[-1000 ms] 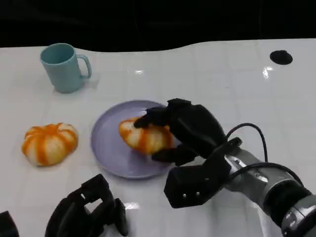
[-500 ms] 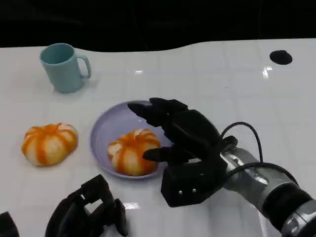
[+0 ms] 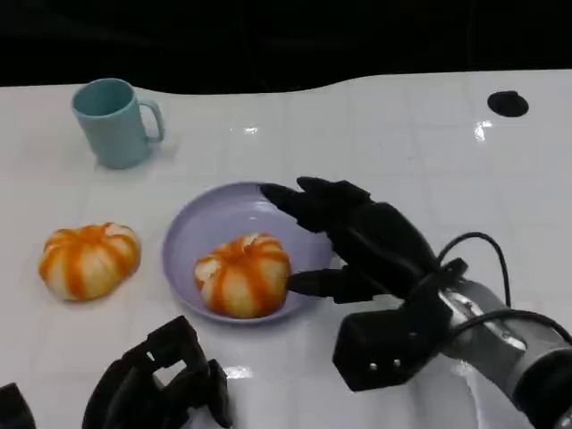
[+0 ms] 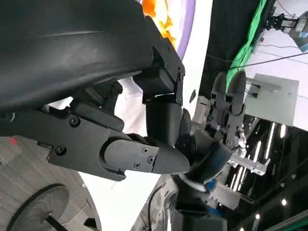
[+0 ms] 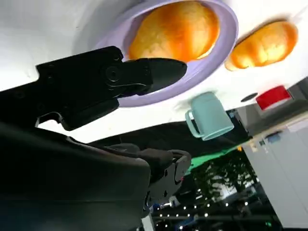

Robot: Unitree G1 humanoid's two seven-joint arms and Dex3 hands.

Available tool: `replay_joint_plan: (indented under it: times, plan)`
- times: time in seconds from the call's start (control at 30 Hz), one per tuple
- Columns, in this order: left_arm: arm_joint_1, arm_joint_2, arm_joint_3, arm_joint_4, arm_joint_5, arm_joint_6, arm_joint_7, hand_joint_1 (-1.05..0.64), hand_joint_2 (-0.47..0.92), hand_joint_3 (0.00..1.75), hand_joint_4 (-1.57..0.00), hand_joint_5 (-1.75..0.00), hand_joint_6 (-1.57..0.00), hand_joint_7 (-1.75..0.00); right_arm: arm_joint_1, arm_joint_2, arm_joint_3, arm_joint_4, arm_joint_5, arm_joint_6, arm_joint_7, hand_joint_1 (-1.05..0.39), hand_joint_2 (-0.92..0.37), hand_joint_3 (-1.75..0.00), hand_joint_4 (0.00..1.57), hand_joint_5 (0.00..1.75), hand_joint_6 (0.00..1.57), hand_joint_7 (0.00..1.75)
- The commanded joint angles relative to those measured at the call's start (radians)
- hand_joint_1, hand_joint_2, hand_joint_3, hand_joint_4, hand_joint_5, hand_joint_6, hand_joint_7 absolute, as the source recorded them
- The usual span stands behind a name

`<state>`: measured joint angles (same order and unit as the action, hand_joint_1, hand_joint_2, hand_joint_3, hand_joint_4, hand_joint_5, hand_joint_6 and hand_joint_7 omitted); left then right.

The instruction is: Grasp the bread from the table and place it into the plate.

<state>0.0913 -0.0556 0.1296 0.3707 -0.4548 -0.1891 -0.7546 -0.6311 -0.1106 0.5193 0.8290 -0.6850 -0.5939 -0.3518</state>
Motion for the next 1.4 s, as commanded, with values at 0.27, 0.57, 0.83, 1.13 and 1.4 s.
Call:
replay_joint_plan:
  times: [0.27,0.57,0.83,1.13,1.4]
  plan:
    - [0.001,0.013,0.001,-0.009,0.003,-0.007,0.018,-0.63,0.92,0.24,-0.79,-1.75,-0.65,-1.62,0.165,-0.082,-0.105,-0.143,0.125,-0.159,0.004,-0.64,-0.92,-0.21,0.40,1.37,0.44,1.03]
    - [0.003,0.011,0.000,-0.013,0.004,-0.010,0.021,-0.64,0.92,0.23,-0.79,-1.75,-0.67,-1.61,0.337,-0.111,-0.199,-0.297,0.343,-0.225,0.201,-0.53,-0.92,-0.14,0.56,1.74,0.49,1.57]
    - [0.005,0.013,-0.001,-0.020,0.000,0.002,0.024,-0.64,0.92,0.23,-0.80,-1.75,-0.66,-1.63,0.484,-0.152,-0.250,-0.437,0.519,-0.158,0.411,-0.50,-0.92,-0.19,0.72,1.75,0.57,1.74]
    - [0.005,0.012,-0.002,-0.023,-0.007,0.012,0.021,-0.63,0.92,0.22,-0.80,-1.75,-0.66,-1.64,0.664,-0.175,-0.291,-0.687,0.718,0.084,0.636,-0.49,-0.92,-0.18,0.74,1.75,0.56,1.71]
    - [0.005,0.011,-0.002,-0.024,-0.005,0.014,0.024,-0.63,0.92,0.23,-0.79,-1.75,-0.65,-1.64,0.782,-0.160,-0.337,-0.818,0.767,0.182,0.681,-0.48,-0.92,-0.21,0.74,1.75,0.56,1.75]
